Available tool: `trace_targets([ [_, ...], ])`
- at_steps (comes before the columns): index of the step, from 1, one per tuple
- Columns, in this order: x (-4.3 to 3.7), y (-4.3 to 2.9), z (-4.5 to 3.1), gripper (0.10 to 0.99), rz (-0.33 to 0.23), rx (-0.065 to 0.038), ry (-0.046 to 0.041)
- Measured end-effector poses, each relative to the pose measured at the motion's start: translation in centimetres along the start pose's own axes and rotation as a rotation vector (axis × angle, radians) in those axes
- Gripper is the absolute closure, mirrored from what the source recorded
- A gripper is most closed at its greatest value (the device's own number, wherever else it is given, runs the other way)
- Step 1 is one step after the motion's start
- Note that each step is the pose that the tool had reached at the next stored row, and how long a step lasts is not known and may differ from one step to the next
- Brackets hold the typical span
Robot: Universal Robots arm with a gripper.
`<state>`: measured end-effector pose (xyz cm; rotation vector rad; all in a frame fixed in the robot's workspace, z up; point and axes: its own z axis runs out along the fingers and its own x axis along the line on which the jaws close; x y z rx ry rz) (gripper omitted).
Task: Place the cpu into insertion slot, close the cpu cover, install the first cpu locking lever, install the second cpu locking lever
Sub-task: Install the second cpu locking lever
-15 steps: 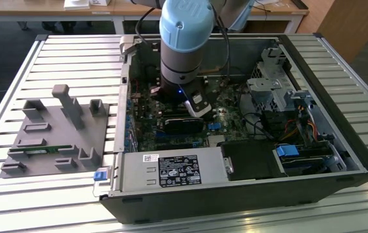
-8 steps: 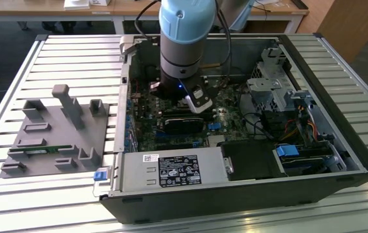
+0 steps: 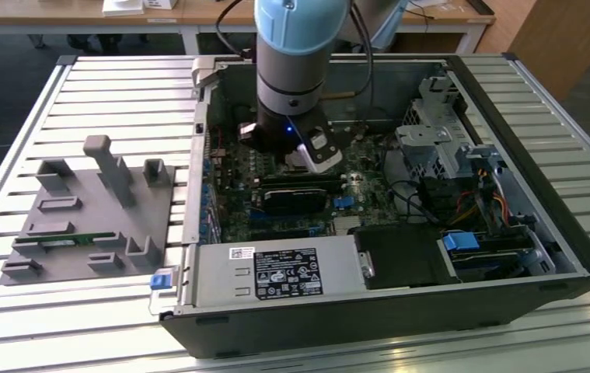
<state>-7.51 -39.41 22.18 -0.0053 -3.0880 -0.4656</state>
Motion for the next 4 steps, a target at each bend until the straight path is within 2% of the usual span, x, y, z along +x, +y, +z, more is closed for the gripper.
trace_targets([
  [4,0.0,0.02,-0.03,0.98,0.0,0.0,0.0],
])
